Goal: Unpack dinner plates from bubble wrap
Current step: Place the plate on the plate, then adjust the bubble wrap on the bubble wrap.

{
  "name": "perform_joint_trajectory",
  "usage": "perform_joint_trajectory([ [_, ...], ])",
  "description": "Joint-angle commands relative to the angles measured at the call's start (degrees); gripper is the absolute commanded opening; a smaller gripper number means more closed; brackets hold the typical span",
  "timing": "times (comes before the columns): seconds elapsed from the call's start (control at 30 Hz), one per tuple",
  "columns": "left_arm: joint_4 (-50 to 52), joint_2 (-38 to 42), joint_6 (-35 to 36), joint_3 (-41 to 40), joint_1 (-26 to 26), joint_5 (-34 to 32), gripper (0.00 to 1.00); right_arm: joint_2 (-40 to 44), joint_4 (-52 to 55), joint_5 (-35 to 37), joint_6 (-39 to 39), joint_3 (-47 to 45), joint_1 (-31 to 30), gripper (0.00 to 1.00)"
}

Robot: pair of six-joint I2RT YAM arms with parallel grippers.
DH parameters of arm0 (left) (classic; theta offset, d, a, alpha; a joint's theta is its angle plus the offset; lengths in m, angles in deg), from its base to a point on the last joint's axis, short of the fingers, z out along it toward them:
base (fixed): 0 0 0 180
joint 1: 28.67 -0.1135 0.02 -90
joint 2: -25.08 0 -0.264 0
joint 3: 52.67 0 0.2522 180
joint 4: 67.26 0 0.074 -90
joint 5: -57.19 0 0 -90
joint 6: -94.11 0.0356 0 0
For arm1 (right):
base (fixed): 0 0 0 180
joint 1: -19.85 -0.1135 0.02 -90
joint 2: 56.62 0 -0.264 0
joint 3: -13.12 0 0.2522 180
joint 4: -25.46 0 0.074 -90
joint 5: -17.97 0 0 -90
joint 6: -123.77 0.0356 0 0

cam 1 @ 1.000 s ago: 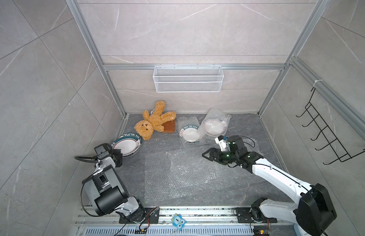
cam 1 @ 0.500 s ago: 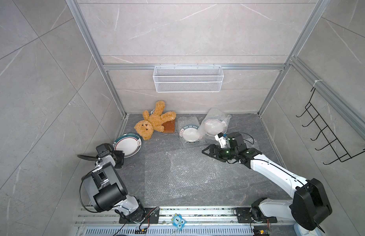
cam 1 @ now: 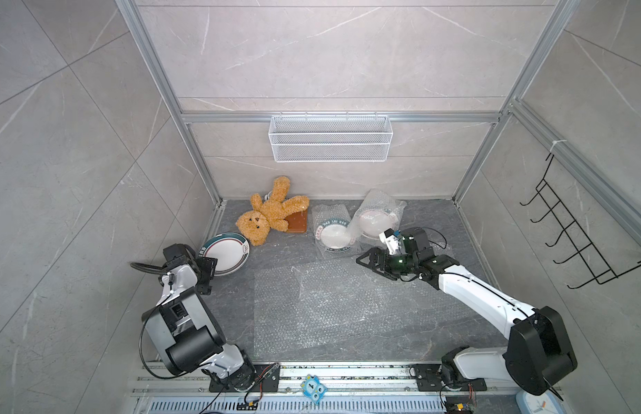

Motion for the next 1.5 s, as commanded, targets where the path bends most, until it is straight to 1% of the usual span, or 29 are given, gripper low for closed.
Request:
perform_joint_trajectory([
  [0.0, 8.7, 7.6, 6.0, 2.8, 0.5, 2.4, 0.8, -0.6, -0.4, -0.5, -0.4, 2.3, 0.7, 1.0],
  [0.07, 11.5, 11.9, 7.7, 2.8, 1.2, 5.0, 0.81, -1.3, -0.5, 0.2, 0.3, 2.6, 1.2, 1.0],
  [0.1, 12.6, 14.0, 8.5, 2.7, 2.4, 6.3, 0.81, -1.7, -0.9, 0.3, 0.7, 2.6, 1.6, 1.0],
  [0.13, 14.0, 15.8, 9.0, 2.7, 4.2, 6.5, 0.8, -2.0, -1.1, 0.3, 1.0, 2.6, 1.9, 1.0],
  [0.17, 14.7, 17.9, 9.1, 2.5, 7.2, 6.5, 0.8, -2.4, -1.3, 0.3, 1.2, 2.7, 2.3, 1.0],
  [0.27, 15.7, 21.3, 7.4, 2.3, 20.6, 4.7, 0.8, -3.1, -0.2, 1.7, 1.6, 2.9, 4.7, 1.0],
  [0.33, 15.0, 20.6, 4.0, 1.4, 31.0, 3.6, 0.8, -3.0, 0.6, 3.1, 1.9, 2.5, 6.7, 1.0],
  [0.4, 12.7, 19.1, 0.1, -0.4, 39.4, 2.8, 0.79, -2.3, 4.2, 7.2, 1.6, 2.6, 8.2, 1.0],
  [0.47, 10.4, 16.9, -3.4, -2.2, 46.5, 1.1, 0.79, -1.3, 8.4, 12.5, 0.7, 2.7, 9.0, 1.0],
  [0.5, 9.2, 15.5, -4.9, -3.1, 49.3, 0.4, 0.79, -0.7, 10.7, 15.9, 0.5, 2.5, 9.5, 1.0],
  [0.53, 7.7, 14.1, -6.0, -4.2, 50.8, 0.7, 0.79, -0.9, 12.7, 18.8, 0.2, 2.4, 10.0, 1.0],
  [0.6, 4.8, 11.2, -7.6, -6.6, 51.5, 2.8, 0.79, -3.0, 16.9, 22.6, 0.5, 3.0, 11.8, 1.0],
  [0.67, 3.4, 8.9, -7.9, -7.9, 51.5, 3.1, 0.79, -5.2, 18.3, 24.4, 0.0, 3.2, 13.4, 0.99],
  [0.73, 3.6, 7.3, -6.4, -8.0, 51.5, 1.1, 0.79, -5.6, 17.1, 26.0, -0.2, 2.1, 14.1, 1.0],
  [0.8, 3.2, 5.7, -5.9, -8.4, 51.4, -0.4, 0.79, -5.8, 16.1, 25.9, -0.3, 1.2, 14.6, 1.0],
  [0.97, 3.0, 0.3, -3.5, -6.7, 51.4, -1.9, 0.78, -7.9, 14.3, 22.6, -0.5, 0.0, 16.0, 0.99],
  [1.1, 1.1, -2.4, -3.1, -5.1, 51.4, -1.8, 0.79, -9.4, 13.6, 22.5, -0.4, -0.5, 16.4, 1.0],
  [1.2, 1.5, -5.7, -2.0, -2.7, 51.3, -3.3, 0.79, -10.4, 11.9, 20.0, 0.6, -2.0, 18.4, 1.0],
  [1.33, 1.1, -10.2, -0.3, 0.5, 51.2, -4.0, 0.78, -8.9, 10.3, 19.1, 1.7, -5.5, 20.9, 1.0],
  [1.47, -1.1, -14.3, 0.4, 3.0, 50.9, -3.2, 0.79, -8.4, 9.0, 15.6, 2.8, -8.4, 24.1, 1.0],
])
